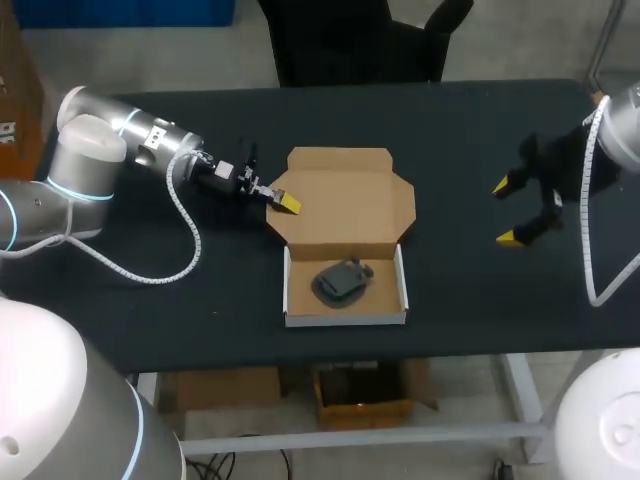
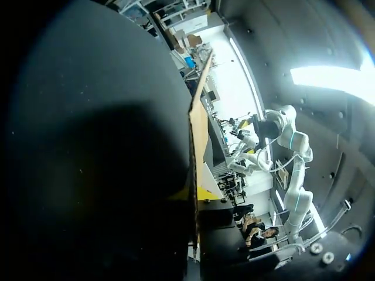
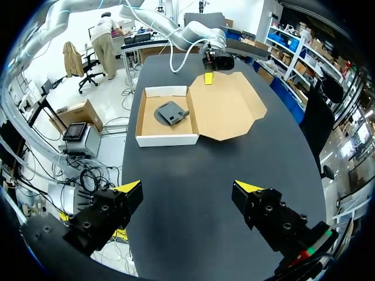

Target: Assemble the packaging by folding the flat box into shape, placing the metal phone stand inside, and closing the box properly

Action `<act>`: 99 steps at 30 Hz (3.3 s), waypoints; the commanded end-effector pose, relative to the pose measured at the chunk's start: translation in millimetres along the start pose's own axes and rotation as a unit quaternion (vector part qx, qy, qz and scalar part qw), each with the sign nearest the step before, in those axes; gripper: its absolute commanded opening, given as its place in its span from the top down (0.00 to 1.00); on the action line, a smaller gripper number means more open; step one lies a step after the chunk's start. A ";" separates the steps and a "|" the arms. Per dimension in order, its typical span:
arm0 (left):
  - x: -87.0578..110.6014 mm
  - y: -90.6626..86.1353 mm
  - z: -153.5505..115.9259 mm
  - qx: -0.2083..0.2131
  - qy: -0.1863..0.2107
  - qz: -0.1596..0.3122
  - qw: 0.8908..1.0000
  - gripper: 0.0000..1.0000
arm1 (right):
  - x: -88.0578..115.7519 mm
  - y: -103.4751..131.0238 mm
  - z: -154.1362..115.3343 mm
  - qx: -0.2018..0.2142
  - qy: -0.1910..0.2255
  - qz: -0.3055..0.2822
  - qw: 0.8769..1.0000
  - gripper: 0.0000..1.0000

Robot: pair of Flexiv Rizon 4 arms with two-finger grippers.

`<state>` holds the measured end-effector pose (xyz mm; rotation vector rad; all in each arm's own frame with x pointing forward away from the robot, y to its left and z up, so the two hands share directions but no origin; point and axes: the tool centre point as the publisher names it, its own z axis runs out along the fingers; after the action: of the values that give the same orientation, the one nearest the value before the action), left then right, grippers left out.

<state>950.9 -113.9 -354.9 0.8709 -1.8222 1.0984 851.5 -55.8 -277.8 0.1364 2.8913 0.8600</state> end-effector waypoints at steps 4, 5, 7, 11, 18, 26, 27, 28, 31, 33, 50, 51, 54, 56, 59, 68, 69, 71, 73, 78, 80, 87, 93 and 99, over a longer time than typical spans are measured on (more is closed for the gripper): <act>-7.2 -4.3 -1.1 -0.008 0.010 0.000 1.000 1.00 | -7.0 18.3 -11.7 0.007 -0.009 -0.023 1.000 0.00; -7.2 -4.3 -1.1 -0.008 0.010 0.000 1.000 1.00 | -8.1 21.3 -14.7 0.009 -0.010 -0.025 1.000 0.00; -7.2 -4.3 -1.1 -0.008 0.010 0.000 1.000 1.00 | -11.8 26.4 -19.7 0.012 -0.012 -0.029 0.999 0.00; -7.2 -4.3 -1.1 -0.008 0.010 0.000 1.000 1.00 | -29.6 38.8 -20.8 0.022 -0.010 -0.045 0.999 0.00; -7.2 -4.3 -1.1 -0.008 0.010 0.000 1.000 1.00 | -59.5 60.5 -23.3 0.035 -0.002 -0.069 0.997 0.00; -7.2 -4.3 -1.1 -0.008 0.010 0.000 1.000 1.00 | -78.4 77.2 -21.3 0.039 0.012 -0.079 0.996 0.00; -7.2 -4.3 -1.1 -0.008 0.010 0.000 1.000 1.00 | -79.7 79.3 -21.2 0.039 0.014 -0.080 0.996 0.00; -7.2 -4.3 -1.1 -0.008 0.010 0.000 1.000 1.00 | -81.5 80.9 -21.2 0.039 0.016 -0.081 0.996 0.00; -2.5 -2.6 -1.4 -0.007 -0.001 0.024 1.000 1.00 | -86.1 85.3 -21.5 0.040 0.025 -0.077 0.996 0.00; -1.0 -2.2 -1.6 -0.006 -0.010 0.037 0.999 1.00 | -89.1 88.7 -21.3 0.041 0.032 -0.076 0.996 0.00; 20.4 9.6 2.2 0.008 -0.068 0.174 0.982 1.00 | -100.0 109.9 -18.6 0.052 0.056 -0.090 0.993 0.00; 21.4 9.8 2.8 0.009 -0.071 0.179 0.981 1.00 | -100.2 110.6 -18.6 0.052 0.057 -0.091 0.993 0.00; 25.2 11.1 6.0 0.009 -0.085 0.201 0.976 1.00 | -101.6 113.5 -18.2 0.053 0.060 -0.094 0.992 0.00; 26.3 11.5 6.9 0.011 -0.092 0.210 0.973 1.00 | -102.5 115.3 -17.3 0.054 0.064 -0.095 0.992 0.00; 27.6 13.0 8.6 0.016 -0.108 0.229 0.967 1.00 | -103.1 119.9 -15.5 0.056 0.072 -0.098 0.991 0.00; 29.9 18.9 11.6 0.041 -0.146 0.269 0.951 1.00 | -107.0 131.4 -10.0 0.062 0.089 -0.107 0.988 0.00; 29.8 19.7 12.0 0.043 -0.146 0.271 0.950 1.00 | -107.0 132.4 -9.5 0.062 0.090 -0.108 0.988 0.00; 30.0 20.5 12.2 0.050 -0.156 0.276 0.947 1.00 | -107.3 133.3 -8.9 0.063 0.092 -0.109 0.988 0.00; 30.9 21.4 11.7 0.054 -0.156 0.280 0.946 1.00 | -107.8 133.8 -8.7 0.063 0.093 -0.110 0.988 0.00; 36.5 23.8 10.7 0.065 -0.164 0.301 0.937 1.00 | -108.7 136.0 -8.5 0.064 0.095 -0.113 0.987 0.00; 38.3 25.1 10.4 0.067 -0.165 0.310 0.934 1.00 | -109.2 137.0 -8.1 0.064 0.095 -0.114 0.987 0.00; 42.0 29.4 10.2 0.079 -0.170 0.334 0.924 1.00 | -110.4 141.1 -7.9 0.065 0.097 -0.117 0.986 0.00; 44.7 31.9 10.7 0.085 -0.183 0.355 0.913 1.00 | -110.7 144.0 -7.4 0.066 0.099 -0.121 0.986 0.00; 45.1 33.9 12.1 0.078 -0.196 0.380 0.901 1.00 | -110.1 146.6 -6.2 0.067 0.101 -0.123 0.985 0.00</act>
<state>905.1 -117.6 -326.8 0.4490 -2.5251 1.6434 965.3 48.5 -184.1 -0.3062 3.0538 0.6784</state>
